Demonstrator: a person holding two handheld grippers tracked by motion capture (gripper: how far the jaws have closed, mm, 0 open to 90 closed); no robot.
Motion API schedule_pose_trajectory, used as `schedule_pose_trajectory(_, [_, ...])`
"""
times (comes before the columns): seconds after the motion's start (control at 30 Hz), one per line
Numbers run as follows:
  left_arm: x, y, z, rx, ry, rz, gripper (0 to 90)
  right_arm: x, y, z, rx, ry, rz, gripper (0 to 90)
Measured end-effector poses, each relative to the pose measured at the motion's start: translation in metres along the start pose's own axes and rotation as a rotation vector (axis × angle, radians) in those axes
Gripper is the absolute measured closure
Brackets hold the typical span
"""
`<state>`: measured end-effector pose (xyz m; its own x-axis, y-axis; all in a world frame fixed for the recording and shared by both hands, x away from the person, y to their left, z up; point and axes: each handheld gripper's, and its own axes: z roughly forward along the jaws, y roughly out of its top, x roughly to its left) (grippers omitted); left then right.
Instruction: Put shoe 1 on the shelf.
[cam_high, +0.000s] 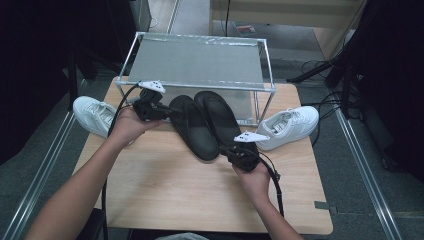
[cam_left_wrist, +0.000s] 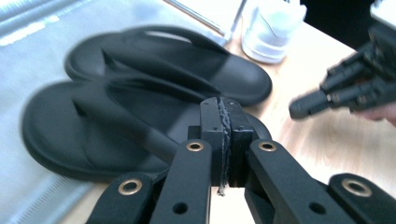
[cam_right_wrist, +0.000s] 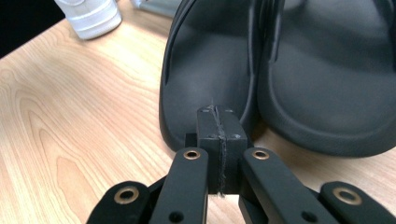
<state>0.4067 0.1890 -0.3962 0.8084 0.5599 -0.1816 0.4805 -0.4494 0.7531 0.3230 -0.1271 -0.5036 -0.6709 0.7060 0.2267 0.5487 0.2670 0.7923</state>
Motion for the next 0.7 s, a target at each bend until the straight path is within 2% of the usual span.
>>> schedule_pose_trajectory(0.07, [0.003,0.008,-0.001,-0.012,-0.004,-0.005,89.4,0.001,-0.002,0.000,0.004,-0.005,-0.006,90.0])
schedule_pose_trajectory(0.13, [0.004,0.016,-0.002,-0.017,0.002,0.009,89.4,0.001,-0.005,0.001,-0.007,-0.012,-0.015,90.0])
schedule_pose_trajectory(0.33, [0.008,0.040,-0.007,-0.017,0.029,0.026,89.3,0.002,-0.011,0.004,0.012,-0.017,-0.020,90.0])
schedule_pose_trajectory(0.47, [0.013,0.051,-0.010,-0.017,0.049,0.032,89.1,0.001,-0.015,0.005,0.003,0.000,-0.011,90.0])
schedule_pose_trajectory(0.53, [0.016,0.058,-0.012,-0.017,0.063,0.035,88.9,0.002,-0.018,0.006,-0.007,-0.019,-0.009,90.0])
schedule_pose_trajectory(0.6, [0.020,0.063,-0.013,-0.017,0.071,0.032,88.7,0.004,-0.020,0.008,-0.010,-0.050,-0.030,90.0])
schedule_pose_trajectory(0.7, [0.027,0.071,-0.014,-0.016,0.088,0.025,88.6,0.005,-0.022,0.011,-0.002,-0.046,-0.038,90.0])
